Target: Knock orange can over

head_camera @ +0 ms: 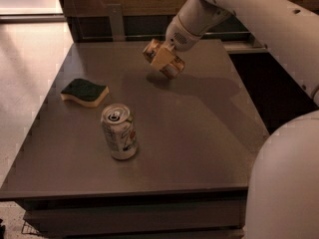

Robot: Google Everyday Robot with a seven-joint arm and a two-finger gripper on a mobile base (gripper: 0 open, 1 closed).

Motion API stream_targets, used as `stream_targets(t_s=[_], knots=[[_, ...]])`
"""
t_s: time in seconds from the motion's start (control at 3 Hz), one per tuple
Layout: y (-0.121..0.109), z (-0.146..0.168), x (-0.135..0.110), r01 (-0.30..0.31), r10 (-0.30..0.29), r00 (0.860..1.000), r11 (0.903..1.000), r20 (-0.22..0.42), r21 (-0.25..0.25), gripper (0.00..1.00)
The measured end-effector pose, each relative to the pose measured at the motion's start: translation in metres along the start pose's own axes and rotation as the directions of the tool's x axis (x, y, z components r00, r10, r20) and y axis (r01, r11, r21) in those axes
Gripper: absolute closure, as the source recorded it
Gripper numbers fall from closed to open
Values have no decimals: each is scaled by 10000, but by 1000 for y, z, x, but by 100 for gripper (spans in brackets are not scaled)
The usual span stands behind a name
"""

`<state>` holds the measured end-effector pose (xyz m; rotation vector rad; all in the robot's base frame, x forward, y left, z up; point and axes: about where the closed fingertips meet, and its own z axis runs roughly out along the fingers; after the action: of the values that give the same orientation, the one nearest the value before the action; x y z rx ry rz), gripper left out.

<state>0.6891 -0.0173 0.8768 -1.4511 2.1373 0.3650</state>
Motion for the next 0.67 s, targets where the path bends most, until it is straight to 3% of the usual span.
stream_targets(t_s=[0.33, 0.67], knots=[[5, 24, 2, 99, -120, 9975, 9995, -691, -307, 100], [10, 53, 1, 42, -159, 9940, 9942, -1083, -1073, 100]])
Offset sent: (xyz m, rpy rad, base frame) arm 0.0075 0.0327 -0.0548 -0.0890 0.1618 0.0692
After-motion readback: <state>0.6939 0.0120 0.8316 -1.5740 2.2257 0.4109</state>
